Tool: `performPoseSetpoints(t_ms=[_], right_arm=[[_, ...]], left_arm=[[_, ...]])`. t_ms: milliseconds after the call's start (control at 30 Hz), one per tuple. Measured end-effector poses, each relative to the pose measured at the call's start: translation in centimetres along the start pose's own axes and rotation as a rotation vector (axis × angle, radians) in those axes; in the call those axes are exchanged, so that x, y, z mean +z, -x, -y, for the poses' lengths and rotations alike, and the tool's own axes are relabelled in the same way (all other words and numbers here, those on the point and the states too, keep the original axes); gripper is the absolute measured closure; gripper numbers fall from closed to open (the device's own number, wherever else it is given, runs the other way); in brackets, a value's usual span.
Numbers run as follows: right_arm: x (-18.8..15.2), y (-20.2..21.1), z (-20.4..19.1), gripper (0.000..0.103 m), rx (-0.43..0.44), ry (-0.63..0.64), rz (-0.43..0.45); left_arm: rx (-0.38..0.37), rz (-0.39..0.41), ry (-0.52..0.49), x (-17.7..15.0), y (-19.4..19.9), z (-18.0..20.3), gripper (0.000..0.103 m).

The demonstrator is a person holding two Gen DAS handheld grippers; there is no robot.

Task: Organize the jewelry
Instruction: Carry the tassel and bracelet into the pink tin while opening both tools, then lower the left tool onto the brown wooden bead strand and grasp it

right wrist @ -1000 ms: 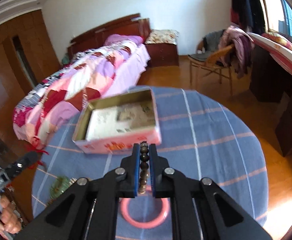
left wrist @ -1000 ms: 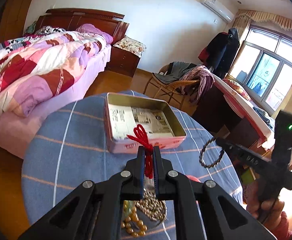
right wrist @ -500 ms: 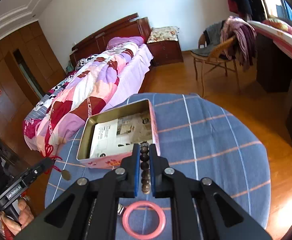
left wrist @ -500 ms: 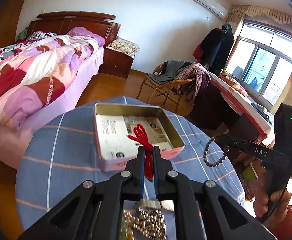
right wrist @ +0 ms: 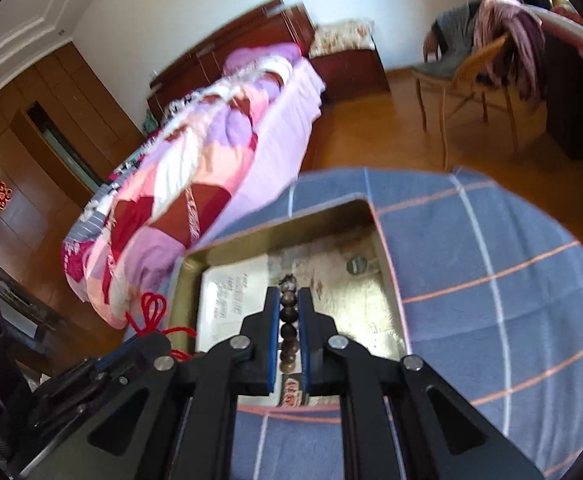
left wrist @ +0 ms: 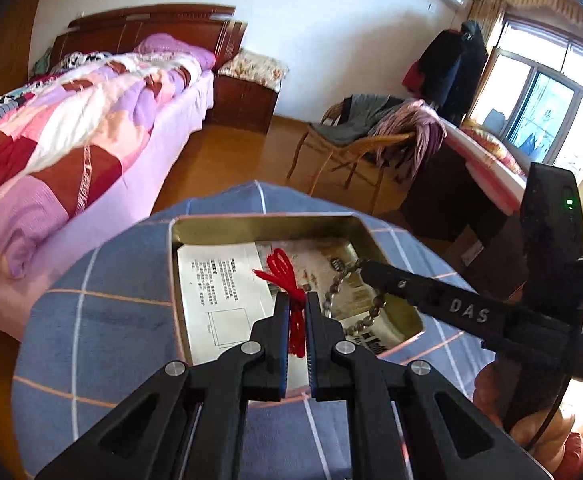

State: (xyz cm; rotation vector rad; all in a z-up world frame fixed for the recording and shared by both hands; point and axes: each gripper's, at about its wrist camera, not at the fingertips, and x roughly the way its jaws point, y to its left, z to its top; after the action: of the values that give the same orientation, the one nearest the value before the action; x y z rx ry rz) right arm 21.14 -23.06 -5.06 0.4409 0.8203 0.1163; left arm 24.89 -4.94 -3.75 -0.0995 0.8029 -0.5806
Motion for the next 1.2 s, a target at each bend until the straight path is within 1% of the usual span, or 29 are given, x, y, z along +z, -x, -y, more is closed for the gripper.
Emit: performPoseSetpoints(t_ms=[100,200,267,300,333,367,400,433,467,500,533,600,633,700,800,833,867,967,1033,1200], right_arm=[[-0.1,-1.2,0.8,0.091,-0.013,-0.009,-0.035],[0.0,-1.2,1.4,0.091,-0.027,-0.011,-0.041],[-0.1,-1.0,1.6,0.085,-0.049,-0.001,-0.033],[0.0,-1.1,1.5,0.070,-0.073,0.005,-0.024],[0.1,-0.9,1.5,0.051,-0.084,0.011,-0.022],[0.1,-0.5,1.5,0.043,-0.050,0.010,-0.018],[0.0,0.1,1.4,0.029,-0.038,0.001,-0.002],[0.0,0.7,1.5,0.027,-0.054,-0.001,0.022],[-0.1,1.9,1.3,0.027,-0.082,0.009,0.061],[0.0,2.1,0.9,0.027,-0.095,0.020,0.075],[-0.1,3.3,0.6,0.027,-0.103,0.032,0.098],[-0.7,5.3,0.5,0.027,-0.123,0.039,0.134],[-1.1,6.0,0.5,0.027,-0.135,0.043,0.142],[-2.4,7.5,0.3,0.027,-0.169,0.060,0.155],[-5.0,8.8,0.4,0.027,-0.225,0.085,0.153],[-5.3,8.8,0.5,0.027,-0.233,0.086,0.147],[-6.5,9.3,0.8,0.027,-0.243,0.081,0.138],[-8.5,9.9,1.6,0.027,-0.253,0.056,0.120],[-9.5,10.4,2.0,0.027,-0.253,0.042,0.111],[-11.8,11.0,2.1,0.027,-0.259,0.037,0.084]], left_arm=[[0.022,-0.029,-0.002,0.1,-1.4,-0.2,0.097],[0.040,-0.054,0.008,0.2,-2.4,-0.6,0.097],[0.081,-0.073,0.020,0.3,-2.9,-0.7,0.096],[0.105,-0.082,0.024,0.3,-3.1,-0.8,0.095],[0.127,-0.095,0.027,0.4,-3.2,-0.8,0.093],[0.141,-0.110,0.031,0.4,-3.1,-0.9,0.088],[0.145,-0.119,0.037,0.4,-3.0,-1.0,0.080],[0.148,-0.120,0.042,0.3,-2.6,-1.0,0.075],[0.154,-0.112,0.047,0.3,-1.8,-1.1,0.063],[0.160,-0.097,0.047,0.3,-1.1,-1.0,0.055],[0.157,-0.076,0.044,0.1,-0.2,-0.9,0.052],[0.174,-0.033,0.027,-0.3,2.0,-0.5,0.033],[0.189,-0.005,0.014,-0.8,3.2,-0.3,0.030],[0.209,0.029,-0.001,-1.7,5.2,-0.1,0.028],[0.218,0.040,-0.007,-3.5,7.4,-0.6,0.028],[0.226,0.042,-0.003,-4.3,8.1,-0.8,0.028],[0.236,0.043,0.002,-4.8,8.5,-1.0,0.028],[0.261,0.044,0.029,-7.2,10.0,-1.7,0.028],[0.256,0.038,0.045,-8.3,10.5,-2.2,0.028],[0.273,0.036,0.070,-10.7,11.6,-2.9,0.028]])
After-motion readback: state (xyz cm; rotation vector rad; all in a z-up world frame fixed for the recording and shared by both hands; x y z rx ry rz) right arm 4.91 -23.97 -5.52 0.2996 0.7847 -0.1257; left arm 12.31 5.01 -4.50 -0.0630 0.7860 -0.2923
